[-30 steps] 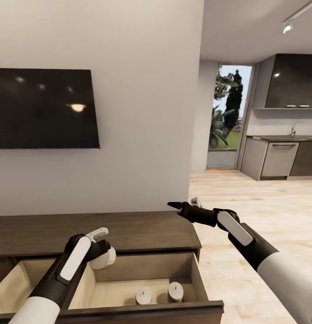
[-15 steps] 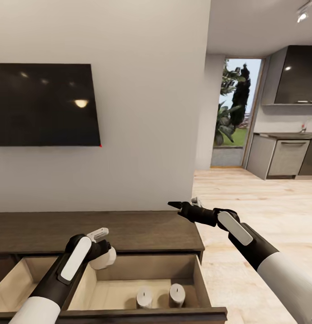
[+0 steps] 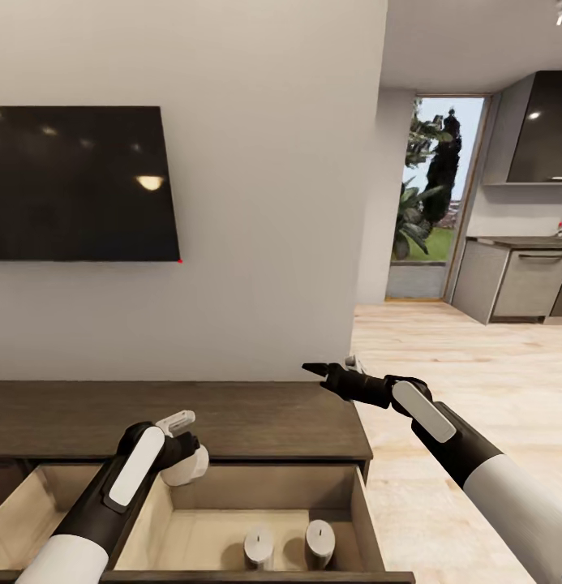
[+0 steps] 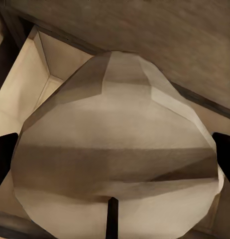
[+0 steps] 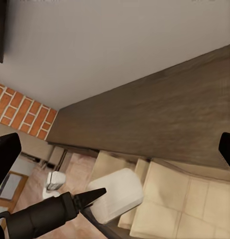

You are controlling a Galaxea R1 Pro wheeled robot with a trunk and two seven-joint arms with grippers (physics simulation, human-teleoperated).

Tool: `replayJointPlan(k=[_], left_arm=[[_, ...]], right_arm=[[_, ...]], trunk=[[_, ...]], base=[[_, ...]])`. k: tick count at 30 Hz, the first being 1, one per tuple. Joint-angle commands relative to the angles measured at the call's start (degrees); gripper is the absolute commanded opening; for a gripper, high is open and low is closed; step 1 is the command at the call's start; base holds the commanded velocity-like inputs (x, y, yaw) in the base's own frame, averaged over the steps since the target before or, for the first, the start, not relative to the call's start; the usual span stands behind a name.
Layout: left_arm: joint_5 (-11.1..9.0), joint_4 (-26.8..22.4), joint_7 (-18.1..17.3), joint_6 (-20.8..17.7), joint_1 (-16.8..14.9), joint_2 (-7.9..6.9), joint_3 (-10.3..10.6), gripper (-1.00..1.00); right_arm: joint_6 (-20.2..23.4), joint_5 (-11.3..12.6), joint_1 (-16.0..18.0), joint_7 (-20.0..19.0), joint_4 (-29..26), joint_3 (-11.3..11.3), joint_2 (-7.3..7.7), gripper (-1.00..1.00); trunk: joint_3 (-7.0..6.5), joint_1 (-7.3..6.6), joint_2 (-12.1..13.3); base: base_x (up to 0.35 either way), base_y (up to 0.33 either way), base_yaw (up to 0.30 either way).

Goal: Place each of the two pumpkins and all three candles from the living room inside a cabinet in the living room (use any cabinet), then make sure every cabinet is closed, and position the cauldron so it is next to a table in the living room.

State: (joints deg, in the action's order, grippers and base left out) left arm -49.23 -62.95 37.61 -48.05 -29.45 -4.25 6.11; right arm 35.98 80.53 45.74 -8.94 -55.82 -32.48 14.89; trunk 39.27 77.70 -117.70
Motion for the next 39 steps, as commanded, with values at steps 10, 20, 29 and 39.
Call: replayJointPlan(k=[10, 20, 29, 39], left_arm=[[-0.52, -0.05, 0.62, -0.03, -0.01, -0.06, 0.13, -1.00], [-0.52, -0.06, 0.62, -0.03, -0.04, -0.06, 0.13, -1.00], [-0.52, -0.06, 0.62, -0.03, -0.03, -0.06, 0.13, -1.00], [-0.53, -0.06, 0.62, -0.03, -0.04, -0.06, 0.13, -1.00]], right_arm=[[-0.05, -0.02, 0.06, -0.37, 0.01, -0.13, 0.05, 1.00], [-0.11, -0.02, 0.07, -0.44, 0.01, -0.13, 0.05, 1.00], [-0.12, -0.02, 0.08, -0.49, 0.01, -0.13, 0.05, 1.00], [-0.19, -0.07, 0.11, -0.71, 0.01, -0.13, 0.05, 1.00]], trunk=[[-0.43, 0.00, -0.03], [-0.54, 0.00, -0.03], [0.60, 1.54, -2.84], [2.39, 3.74, -6.85]], base=[[0.014, -0.004, -0.118], [0.014, 0.000, -0.030], [0.000, 0.000, -0.042], [0.000, 0.000, 0.000]])
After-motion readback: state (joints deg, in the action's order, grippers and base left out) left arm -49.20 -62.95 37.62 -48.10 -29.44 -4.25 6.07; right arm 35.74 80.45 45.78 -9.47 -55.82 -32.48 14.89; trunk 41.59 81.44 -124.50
